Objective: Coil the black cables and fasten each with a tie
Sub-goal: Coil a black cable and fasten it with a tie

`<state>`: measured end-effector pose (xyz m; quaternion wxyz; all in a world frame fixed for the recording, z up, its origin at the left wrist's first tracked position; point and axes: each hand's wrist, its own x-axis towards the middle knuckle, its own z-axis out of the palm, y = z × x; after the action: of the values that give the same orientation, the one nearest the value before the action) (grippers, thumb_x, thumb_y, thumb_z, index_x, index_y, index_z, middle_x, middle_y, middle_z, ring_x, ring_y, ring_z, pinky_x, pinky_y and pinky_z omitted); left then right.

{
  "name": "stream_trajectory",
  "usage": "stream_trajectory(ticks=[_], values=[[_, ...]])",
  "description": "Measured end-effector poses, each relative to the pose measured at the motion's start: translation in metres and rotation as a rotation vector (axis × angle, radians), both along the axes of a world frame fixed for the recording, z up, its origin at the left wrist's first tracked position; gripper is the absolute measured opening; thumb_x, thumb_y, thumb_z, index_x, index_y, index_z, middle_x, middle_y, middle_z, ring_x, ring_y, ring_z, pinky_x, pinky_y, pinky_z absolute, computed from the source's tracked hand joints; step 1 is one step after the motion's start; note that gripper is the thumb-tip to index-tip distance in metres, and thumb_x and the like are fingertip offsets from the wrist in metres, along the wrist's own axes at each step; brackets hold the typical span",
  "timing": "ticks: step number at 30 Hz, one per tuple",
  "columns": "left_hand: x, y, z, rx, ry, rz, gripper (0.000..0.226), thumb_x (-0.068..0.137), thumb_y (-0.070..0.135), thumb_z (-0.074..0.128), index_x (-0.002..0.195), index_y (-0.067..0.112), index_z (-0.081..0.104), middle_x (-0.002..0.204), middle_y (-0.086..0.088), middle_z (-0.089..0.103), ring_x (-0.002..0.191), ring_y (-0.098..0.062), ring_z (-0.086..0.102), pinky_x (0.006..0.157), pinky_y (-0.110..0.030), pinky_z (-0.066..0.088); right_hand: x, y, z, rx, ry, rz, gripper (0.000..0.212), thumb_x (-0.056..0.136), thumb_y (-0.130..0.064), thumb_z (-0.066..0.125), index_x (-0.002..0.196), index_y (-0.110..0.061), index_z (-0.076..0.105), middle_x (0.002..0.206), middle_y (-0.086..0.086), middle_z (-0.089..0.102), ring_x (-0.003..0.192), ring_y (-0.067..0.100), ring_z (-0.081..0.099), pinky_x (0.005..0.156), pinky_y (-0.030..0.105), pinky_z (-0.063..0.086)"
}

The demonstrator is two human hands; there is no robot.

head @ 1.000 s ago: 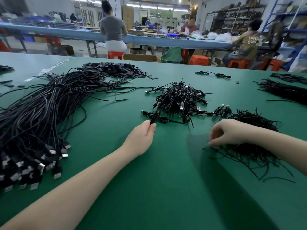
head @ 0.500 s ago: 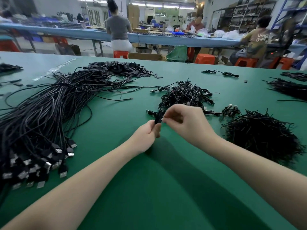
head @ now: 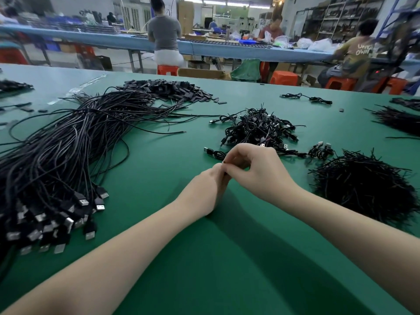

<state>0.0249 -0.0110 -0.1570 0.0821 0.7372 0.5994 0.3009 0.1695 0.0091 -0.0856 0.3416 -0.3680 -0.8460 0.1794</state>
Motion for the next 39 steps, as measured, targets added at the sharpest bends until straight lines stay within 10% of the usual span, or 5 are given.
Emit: stream_trajectory(ticks=[5,8,15,21,39], values=[[0.013,0.000,-0.002,0.025,0.708,0.040,0.041,0.098,0.007,0.025,0.138,0.003,0.033,0.129,-0.013,0.046,0.114,-0.026,0.052,0.077,-0.033,0.048,0.003,-0.010,0.022,0.447,-0.595,0.016,0.011,0.088,-0.035,0.058,0.090,-0.029,0.066,0.091,-0.009,0.066,0.086,0.017,0.062,0.072,0.031,0.046],[0.014,-0.014,0.012,0.284,0.698,0.045,0.013,0.083,0.019,0.068,0.091,0.009,0.067,0.077,-0.003,0.063,0.061,-0.016,0.061,0.043,-0.022,0.034,0.005,0.007,0.049,0.169,-0.656,0.151,0.007,0.080,-0.033,0.065,0.074,-0.029,0.066,0.077,-0.014,0.066,0.073,0.003,0.060,0.065,0.026,0.049],[0.017,-0.020,0.012,0.246,-0.031,-0.081,0.027,0.096,0.037,0.037,0.086,0.014,0.048,0.066,0.007,0.051,0.057,-0.022,0.052,0.051,-0.035,0.036,0.030,0.045,0.028,-1.123,0.033,0.328,0.011,0.077,-0.013,0.070,0.084,-0.015,0.061,0.076,-0.002,0.067,0.069,0.010,0.062,0.062,0.023,0.043],[0.018,-0.007,0.010,0.098,-0.705,0.069,0.016,0.102,0.023,0.042,0.091,0.021,0.052,0.073,0.022,0.064,0.064,0.004,0.055,0.062,-0.018,0.040,-0.017,0.012,-0.036,-0.966,0.838,-0.022,0.012,0.088,-0.013,0.066,0.077,-0.017,0.060,0.061,-0.007,0.061,0.059,0.006,0.060,0.056,0.019,0.046],[0.004,-0.002,0.015,-0.222,-1.107,-0.055,0.016,0.103,0.020,0.039,0.090,0.013,0.041,0.063,0.005,0.035,0.045,-0.005,0.027,0.048,-0.016,0.030,-0.001,0.021,-0.024,-1.124,0.506,0.034,0.010,0.083,-0.026,0.072,0.082,-0.016,0.072,0.067,-0.004,0.066,0.049,0.004,0.052,0.045,0.014,0.038]])
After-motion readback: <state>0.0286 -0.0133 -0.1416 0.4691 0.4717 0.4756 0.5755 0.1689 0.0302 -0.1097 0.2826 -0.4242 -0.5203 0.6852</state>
